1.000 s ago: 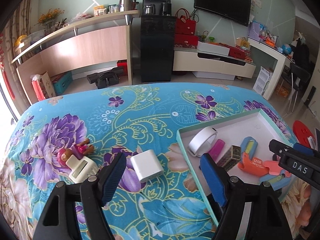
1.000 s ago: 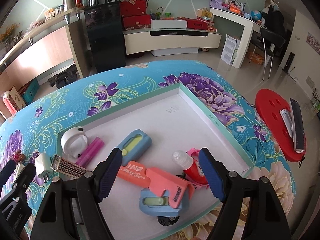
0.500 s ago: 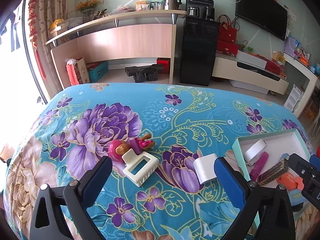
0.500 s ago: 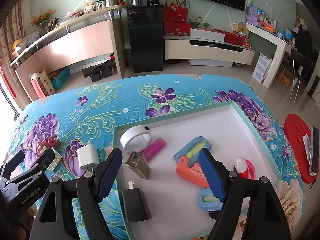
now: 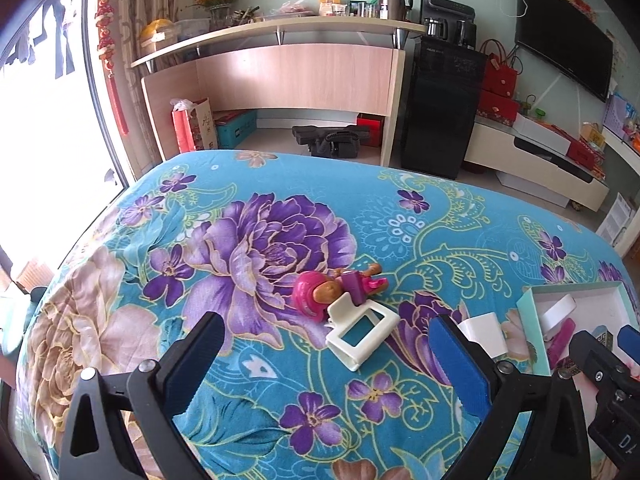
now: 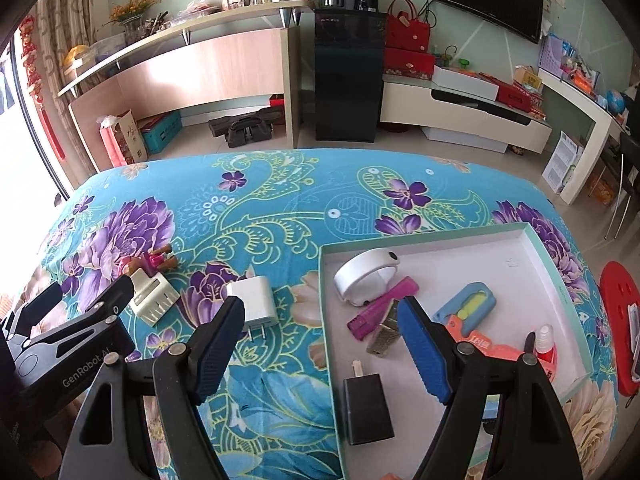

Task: Organize rigid objects
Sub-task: 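Move both open tools back over the remaining items, then grasp the white charger cube with right tool while left tool grasps the white hair clip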

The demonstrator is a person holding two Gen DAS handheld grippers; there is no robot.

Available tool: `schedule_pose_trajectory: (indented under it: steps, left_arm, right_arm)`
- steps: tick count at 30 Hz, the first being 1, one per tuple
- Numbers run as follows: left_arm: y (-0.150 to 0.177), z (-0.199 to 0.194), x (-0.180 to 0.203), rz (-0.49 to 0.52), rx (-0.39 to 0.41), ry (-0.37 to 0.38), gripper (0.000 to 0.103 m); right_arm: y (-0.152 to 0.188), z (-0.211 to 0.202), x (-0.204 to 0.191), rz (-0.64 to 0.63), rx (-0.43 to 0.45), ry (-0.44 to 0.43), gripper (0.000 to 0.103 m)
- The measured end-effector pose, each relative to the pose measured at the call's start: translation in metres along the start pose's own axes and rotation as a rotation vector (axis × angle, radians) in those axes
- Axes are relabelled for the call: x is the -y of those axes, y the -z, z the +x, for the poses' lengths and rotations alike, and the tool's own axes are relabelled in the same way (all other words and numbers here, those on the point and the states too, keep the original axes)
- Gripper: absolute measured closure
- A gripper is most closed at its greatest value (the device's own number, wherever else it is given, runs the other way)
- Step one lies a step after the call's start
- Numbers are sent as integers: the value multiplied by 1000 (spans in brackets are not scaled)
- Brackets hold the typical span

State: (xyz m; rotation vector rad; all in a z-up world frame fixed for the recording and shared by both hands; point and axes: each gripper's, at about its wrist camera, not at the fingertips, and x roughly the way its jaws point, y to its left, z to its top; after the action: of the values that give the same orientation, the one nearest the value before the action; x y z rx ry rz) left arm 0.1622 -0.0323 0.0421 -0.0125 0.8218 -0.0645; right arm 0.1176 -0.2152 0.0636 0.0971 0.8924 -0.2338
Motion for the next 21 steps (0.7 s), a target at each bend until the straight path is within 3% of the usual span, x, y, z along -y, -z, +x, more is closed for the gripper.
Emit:
schedule_pose_trajectory:
  steps: [14,21]
  left_arm:
    - [7,17,-40,-55,-73,-47,0]
    - [11,30,-45,-74,-110,-40,0]
  right_arm:
    - [9,36,-48,-53,-89,-96,24]
    - [13,65,-54,-71,-136,-88,24]
